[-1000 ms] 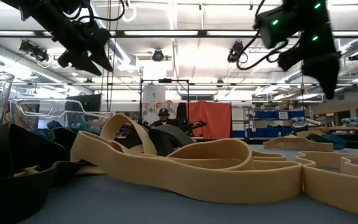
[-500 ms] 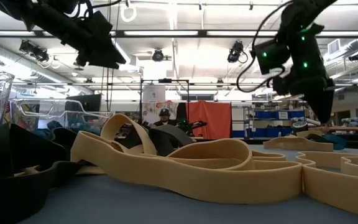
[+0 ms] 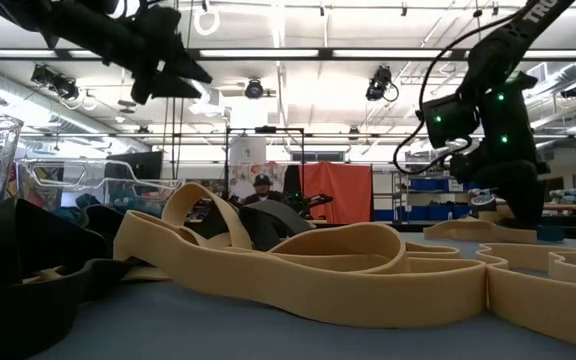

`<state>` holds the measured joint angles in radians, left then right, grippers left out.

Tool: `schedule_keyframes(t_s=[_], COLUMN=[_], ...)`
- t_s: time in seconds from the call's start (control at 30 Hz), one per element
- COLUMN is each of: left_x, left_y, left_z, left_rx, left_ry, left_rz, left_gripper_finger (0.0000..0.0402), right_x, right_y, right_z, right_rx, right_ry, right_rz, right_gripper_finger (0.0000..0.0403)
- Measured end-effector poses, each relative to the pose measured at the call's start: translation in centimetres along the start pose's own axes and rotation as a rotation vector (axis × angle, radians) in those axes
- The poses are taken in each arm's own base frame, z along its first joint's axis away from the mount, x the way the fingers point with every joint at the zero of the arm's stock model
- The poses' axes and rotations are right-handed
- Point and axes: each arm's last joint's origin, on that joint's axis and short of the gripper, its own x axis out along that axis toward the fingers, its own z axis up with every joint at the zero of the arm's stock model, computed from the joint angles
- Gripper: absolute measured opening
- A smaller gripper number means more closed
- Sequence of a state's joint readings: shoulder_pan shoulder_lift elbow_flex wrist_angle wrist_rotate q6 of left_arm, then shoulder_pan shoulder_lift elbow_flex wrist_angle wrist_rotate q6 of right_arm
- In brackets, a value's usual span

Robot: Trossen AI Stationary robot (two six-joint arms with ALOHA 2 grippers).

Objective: Sort rubber bands into baskets
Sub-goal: Put the blue rubber band into the top transparent bin

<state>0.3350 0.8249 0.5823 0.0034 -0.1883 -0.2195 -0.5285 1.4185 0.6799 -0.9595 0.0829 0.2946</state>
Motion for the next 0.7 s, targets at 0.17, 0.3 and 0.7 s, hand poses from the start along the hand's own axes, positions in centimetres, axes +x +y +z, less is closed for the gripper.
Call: schedule_keyframes(t_s=[0.17,0.3,0.7], left_x=[-0.1,0.1,3.5], left_y=[-0.4,-0.8,-2.0], left_z=[0.4,0.3,-2.7], left_rx=[-0.008,-0.004,0.047], left_ry=[-0.046,-0.04,0.14], left_rz=[-0.028,-0.043,-0.049], left_gripper_finger=[0.025,0.025,0.025], right_x=[0.0,-0.1,-2.1], right_y=[0.4,0.7,1.8], right_z=[0.0,-0.1,-1.7], right_rx=[-0.019,-0.041,-0.085], right_ry=[-0.006,-0.003,-0.11], right_rz=[0.007,0.03,0.059], right_gripper_finger=[0.0102,0.0034,0.0007])
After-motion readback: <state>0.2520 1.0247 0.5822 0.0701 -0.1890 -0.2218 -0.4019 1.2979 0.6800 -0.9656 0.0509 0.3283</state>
